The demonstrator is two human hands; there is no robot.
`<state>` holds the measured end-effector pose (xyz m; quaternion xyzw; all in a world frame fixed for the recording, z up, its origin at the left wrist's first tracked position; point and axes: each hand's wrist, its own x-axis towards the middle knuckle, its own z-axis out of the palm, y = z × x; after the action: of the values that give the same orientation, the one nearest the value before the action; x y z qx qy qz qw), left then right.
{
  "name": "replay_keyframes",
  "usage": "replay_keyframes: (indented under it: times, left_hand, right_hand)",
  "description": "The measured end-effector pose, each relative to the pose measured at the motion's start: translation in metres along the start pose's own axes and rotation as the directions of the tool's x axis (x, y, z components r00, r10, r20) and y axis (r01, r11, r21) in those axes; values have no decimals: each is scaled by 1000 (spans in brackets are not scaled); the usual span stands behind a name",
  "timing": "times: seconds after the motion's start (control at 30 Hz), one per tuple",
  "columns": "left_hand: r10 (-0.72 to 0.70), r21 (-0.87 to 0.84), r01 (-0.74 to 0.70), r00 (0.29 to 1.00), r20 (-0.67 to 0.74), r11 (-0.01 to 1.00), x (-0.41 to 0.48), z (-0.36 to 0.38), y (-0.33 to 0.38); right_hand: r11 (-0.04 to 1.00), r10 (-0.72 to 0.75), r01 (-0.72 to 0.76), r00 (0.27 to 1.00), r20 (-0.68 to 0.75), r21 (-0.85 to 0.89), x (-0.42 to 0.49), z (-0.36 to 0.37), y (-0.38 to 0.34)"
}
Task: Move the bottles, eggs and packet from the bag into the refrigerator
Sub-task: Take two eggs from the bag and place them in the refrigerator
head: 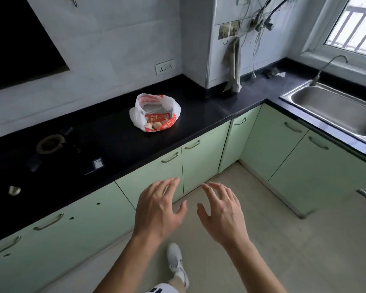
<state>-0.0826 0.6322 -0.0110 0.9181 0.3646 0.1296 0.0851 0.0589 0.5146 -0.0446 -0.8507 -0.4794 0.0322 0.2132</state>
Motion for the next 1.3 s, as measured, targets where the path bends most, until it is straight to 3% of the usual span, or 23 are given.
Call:
replay_keyframes:
  times: [0.53, 0.97, 1.1, 1.3]
  left_hand:
    - [16, -104, -20, 999, -38, 994, 235, 35, -75]
    - [-11, -135, 11, 1000, 4, 991, 336, 62, -129]
    - [-56, -107, 58, 998, 15, 993, 362, 72, -140]
    - [-242, -69, 242, 970, 5, 968, 391, 89, -149]
  right_hand:
    - [996, -58, 54, 998, -41, -78, 249, 28, -7]
    - [999, -24, 24, 1000, -16, -25, 368, 65, -6]
    - [997, -76, 76, 997, -9, 4, 407, 76, 1]
    - [977, -210, 208, 976, 52, 44, 468, 94, 15]
